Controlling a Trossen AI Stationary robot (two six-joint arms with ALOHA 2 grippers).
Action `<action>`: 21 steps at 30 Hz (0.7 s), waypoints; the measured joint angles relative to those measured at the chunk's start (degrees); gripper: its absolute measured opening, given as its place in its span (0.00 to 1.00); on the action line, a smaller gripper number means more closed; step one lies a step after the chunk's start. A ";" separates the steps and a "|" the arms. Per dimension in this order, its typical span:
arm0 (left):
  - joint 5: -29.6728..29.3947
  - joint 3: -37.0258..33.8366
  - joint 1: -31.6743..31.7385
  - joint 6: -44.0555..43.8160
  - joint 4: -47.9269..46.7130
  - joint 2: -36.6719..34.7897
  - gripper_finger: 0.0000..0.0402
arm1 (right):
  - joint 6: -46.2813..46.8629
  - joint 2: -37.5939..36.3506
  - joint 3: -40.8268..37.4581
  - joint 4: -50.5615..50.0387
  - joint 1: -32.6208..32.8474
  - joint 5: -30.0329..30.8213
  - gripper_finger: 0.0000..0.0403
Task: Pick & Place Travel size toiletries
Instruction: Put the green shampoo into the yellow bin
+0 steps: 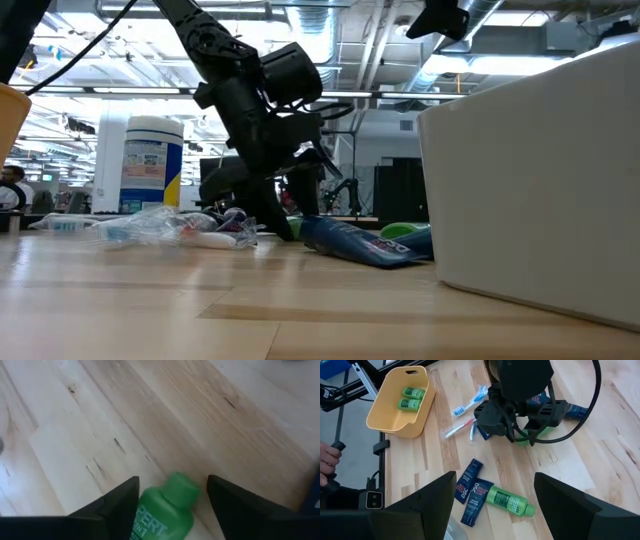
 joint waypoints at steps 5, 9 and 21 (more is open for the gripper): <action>-0.01 -0.05 -0.01 0.02 -0.20 0.10 0.42 | 0.95 0.00 0.00 -0.01 0.00 0.00 0.65; -0.11 -0.09 -0.02 0.00 -0.18 0.14 0.34 | 1.01 0.00 0.00 -0.01 0.00 0.00 0.65; -1.47 -0.18 -0.37 -2.12 0.31 -0.11 0.26 | 1.01 0.00 0.00 -0.01 0.00 0.00 0.65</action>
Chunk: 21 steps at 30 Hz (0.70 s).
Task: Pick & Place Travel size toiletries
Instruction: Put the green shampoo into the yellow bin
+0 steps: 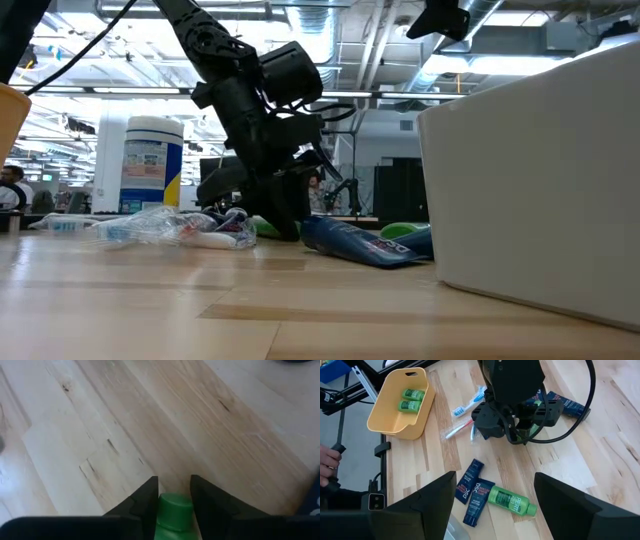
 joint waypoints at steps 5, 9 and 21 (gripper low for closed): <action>-0.58 0.00 0.00 -0.02 0.08 0.00 0.25 | 0.00 0.00 0.00 0.00 0.00 0.00 0.65; -1.60 0.00 0.00 -0.07 0.18 0.00 0.24 | 0.00 0.00 0.00 0.00 0.00 0.00 0.65; -3.63 -0.04 0.11 -2.60 -0.09 -0.04 0.04 | -0.04 0.00 0.00 0.00 0.00 0.00 0.65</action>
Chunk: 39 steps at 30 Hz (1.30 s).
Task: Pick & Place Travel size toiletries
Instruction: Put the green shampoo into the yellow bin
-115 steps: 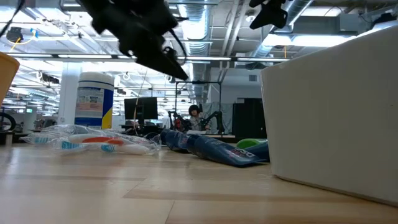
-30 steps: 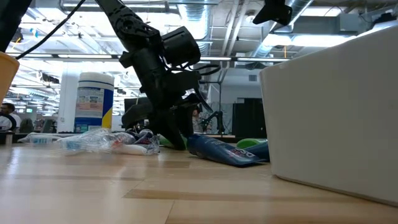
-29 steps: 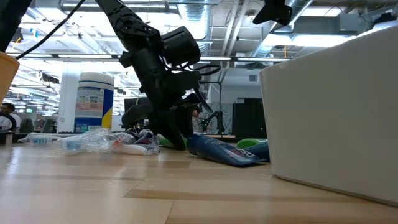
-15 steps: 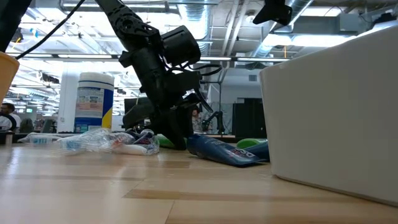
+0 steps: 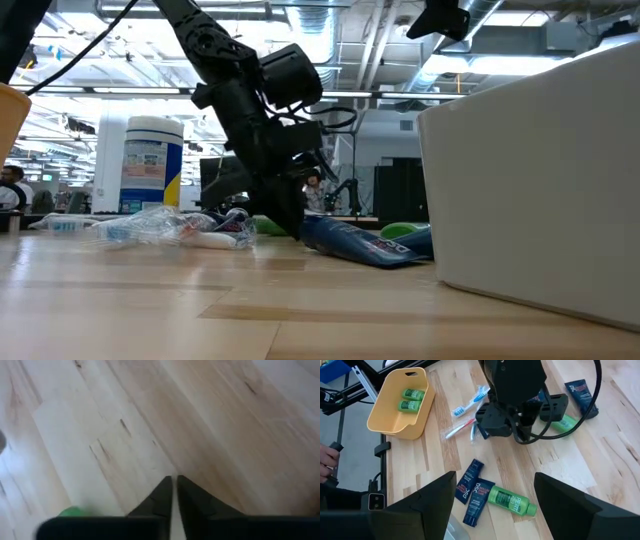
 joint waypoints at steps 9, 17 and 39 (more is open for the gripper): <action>-7.63 0.14 0.46 -18.29 4.04 -10.22 0.06 | -0.06 0.00 0.00 -0.11 -0.02 0.00 0.65; 2.01 -0.02 9.84 -26.61 2.41 -16.08 0.27 | -0.44 0.00 0.01 0.19 -0.02 0.00 0.65; 4.79 0.04 7.58 -7.00 -0.18 -2.95 0.51 | -0.42 0.00 0.02 -0.42 1.49 -0.01 0.65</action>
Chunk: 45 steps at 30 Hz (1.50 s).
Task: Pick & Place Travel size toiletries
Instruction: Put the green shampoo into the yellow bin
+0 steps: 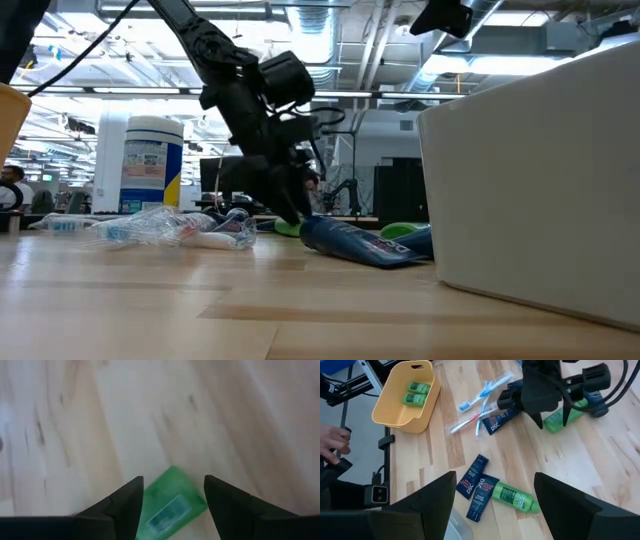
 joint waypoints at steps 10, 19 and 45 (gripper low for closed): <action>-0.85 0.04 0.07 2.17 -0.64 -0.01 0.51 | 0.00 0.00 0.00 0.00 0.00 -0.01 0.65; -2.94 0.36 -1.28 -8.82 -0.40 -0.93 0.64 | 0.00 0.00 -0.01 0.00 -0.02 -0.01 0.65; -20.28 -0.09 -1.35 -86.91 0.75 -4.93 0.76 | 0.00 -0.02 0.00 0.02 0.75 -0.01 0.65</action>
